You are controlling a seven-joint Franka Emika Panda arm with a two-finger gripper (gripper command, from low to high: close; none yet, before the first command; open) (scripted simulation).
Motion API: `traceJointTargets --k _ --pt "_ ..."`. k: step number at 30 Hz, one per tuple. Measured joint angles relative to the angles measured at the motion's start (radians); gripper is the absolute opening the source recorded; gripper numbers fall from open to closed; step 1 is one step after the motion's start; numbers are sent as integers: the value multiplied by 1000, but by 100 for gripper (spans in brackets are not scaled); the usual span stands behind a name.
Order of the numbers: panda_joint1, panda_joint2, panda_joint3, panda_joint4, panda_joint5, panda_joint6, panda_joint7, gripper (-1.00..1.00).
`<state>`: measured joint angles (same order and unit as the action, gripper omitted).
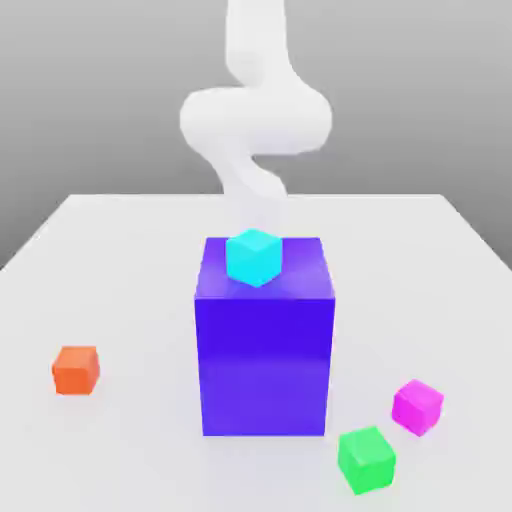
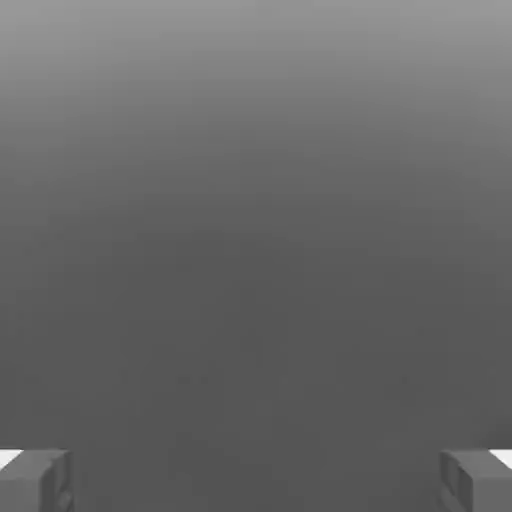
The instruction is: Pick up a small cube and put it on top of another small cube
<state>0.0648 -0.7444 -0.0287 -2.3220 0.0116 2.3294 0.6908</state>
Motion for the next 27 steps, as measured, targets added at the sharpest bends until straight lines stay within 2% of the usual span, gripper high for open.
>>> traceJointTargets --k 15,27 --pt "354 337 -139 -132 95 176 -675 0" --pt "548 605 -158 -236 174 314 -1212 0"
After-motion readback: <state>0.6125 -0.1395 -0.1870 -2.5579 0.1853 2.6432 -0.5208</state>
